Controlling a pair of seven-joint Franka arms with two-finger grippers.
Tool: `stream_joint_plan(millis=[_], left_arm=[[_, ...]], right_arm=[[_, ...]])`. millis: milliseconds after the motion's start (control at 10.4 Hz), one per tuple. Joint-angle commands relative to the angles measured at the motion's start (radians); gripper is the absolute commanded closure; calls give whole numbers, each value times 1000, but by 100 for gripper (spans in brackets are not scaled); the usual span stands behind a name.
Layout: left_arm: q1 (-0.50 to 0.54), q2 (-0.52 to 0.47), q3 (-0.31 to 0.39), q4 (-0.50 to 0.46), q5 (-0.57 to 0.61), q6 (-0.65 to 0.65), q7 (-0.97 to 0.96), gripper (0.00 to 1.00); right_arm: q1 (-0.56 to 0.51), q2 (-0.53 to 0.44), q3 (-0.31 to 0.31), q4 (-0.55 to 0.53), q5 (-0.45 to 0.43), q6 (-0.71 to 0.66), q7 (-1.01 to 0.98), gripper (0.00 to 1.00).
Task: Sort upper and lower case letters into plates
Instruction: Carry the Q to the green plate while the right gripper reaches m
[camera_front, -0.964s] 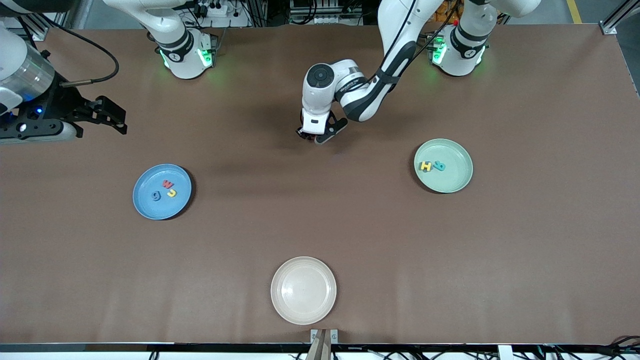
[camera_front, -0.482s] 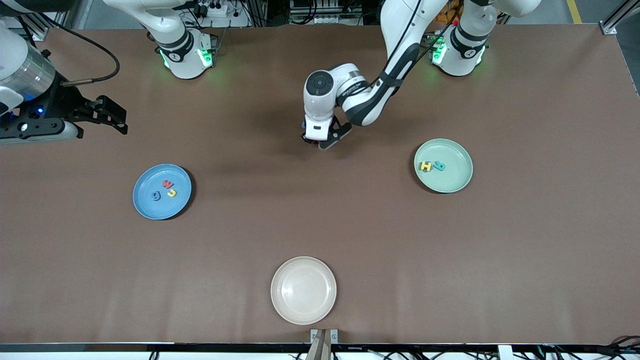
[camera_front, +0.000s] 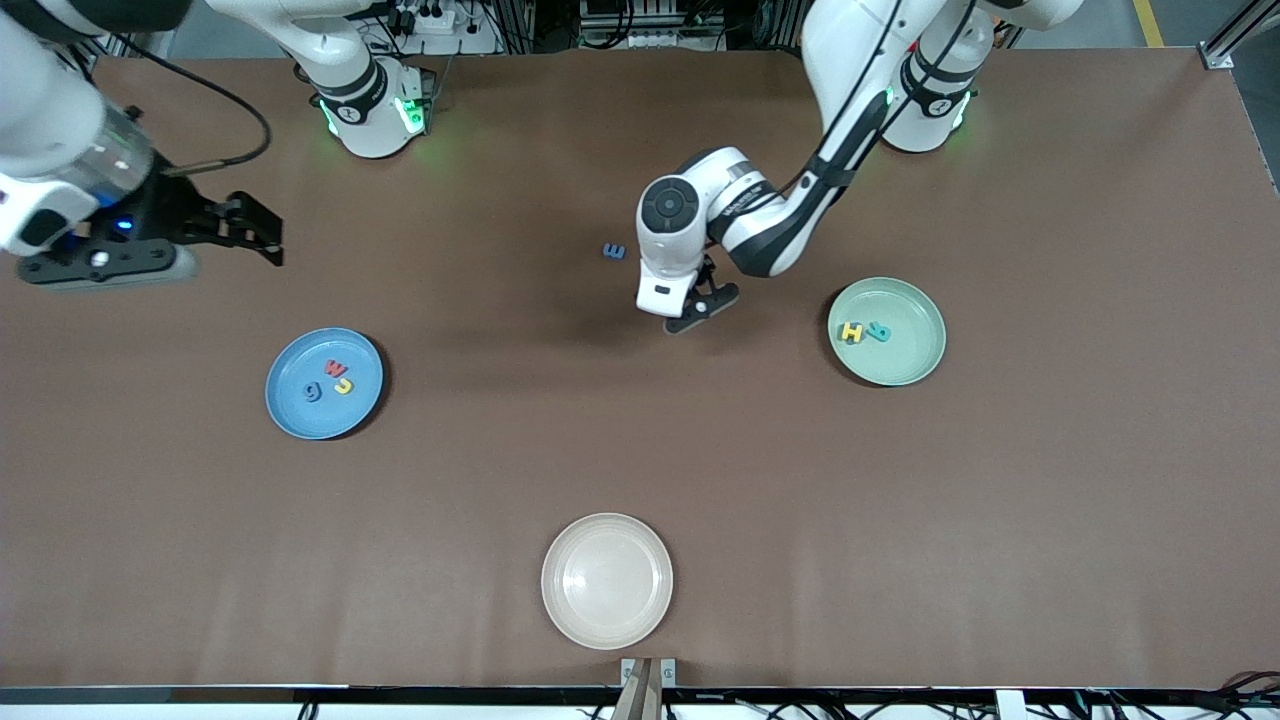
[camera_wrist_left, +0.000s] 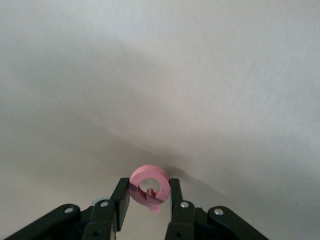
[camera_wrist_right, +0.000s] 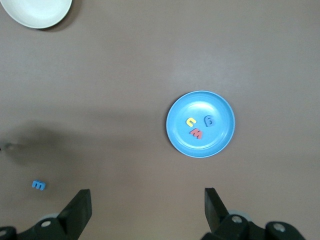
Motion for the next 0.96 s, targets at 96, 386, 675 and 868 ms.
stream_joint_plan(millis=[96, 386, 675, 868], left_arm=[[70, -66, -13, -14, 7, -94, 162, 90], [160, -114, -16, -21, -11, -165, 347, 90], [245, -152, -16, -27, -16, -235, 550, 90], [284, -169, -16, -42, -16, -246, 617, 90]], right_arm=[[23, -13, 117, -68, -5, 24, 198, 0], [123, -13, 145, -186, -4, 146, 394, 1], [137, -7, 292, -389, -5, 385, 652, 2], [138, 30, 399, -490, -7, 537, 827, 2]])
